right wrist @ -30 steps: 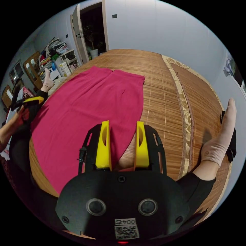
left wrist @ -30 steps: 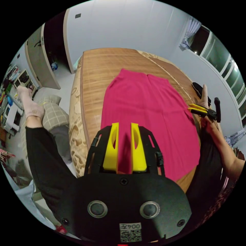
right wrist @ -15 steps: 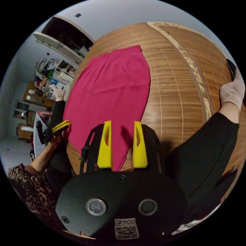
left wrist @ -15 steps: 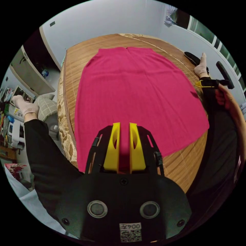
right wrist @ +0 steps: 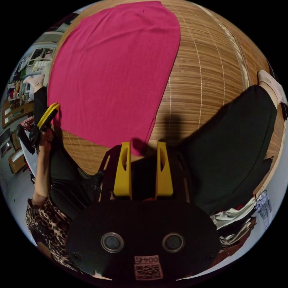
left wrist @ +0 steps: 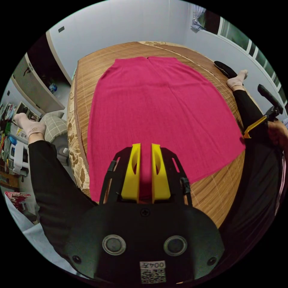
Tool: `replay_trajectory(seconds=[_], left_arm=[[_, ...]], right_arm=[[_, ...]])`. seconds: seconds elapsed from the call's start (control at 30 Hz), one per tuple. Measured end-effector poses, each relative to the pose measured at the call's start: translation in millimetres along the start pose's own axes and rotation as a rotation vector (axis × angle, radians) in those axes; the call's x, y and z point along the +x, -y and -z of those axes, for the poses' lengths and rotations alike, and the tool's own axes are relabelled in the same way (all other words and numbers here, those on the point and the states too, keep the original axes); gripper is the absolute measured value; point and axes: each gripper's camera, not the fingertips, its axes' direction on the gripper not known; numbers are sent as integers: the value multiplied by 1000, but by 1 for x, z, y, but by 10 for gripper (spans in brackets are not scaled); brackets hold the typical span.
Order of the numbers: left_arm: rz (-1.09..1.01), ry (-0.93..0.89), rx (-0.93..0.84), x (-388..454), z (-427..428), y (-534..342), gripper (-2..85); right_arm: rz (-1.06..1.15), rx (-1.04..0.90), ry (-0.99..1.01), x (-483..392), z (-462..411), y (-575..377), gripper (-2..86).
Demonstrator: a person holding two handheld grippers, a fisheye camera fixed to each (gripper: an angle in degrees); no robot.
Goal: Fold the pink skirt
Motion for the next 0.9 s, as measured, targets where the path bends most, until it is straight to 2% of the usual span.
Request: replay_trajectory(seconds=[0.37,0.9], left_arm=[[6,18,6,35,8,-28,22],[6,18,6,93,21,-64,28]], right_arm=[[-46,-105,-154,-35,-33,7,140],[-33,-106,-163,-30,-55,-33,120]])
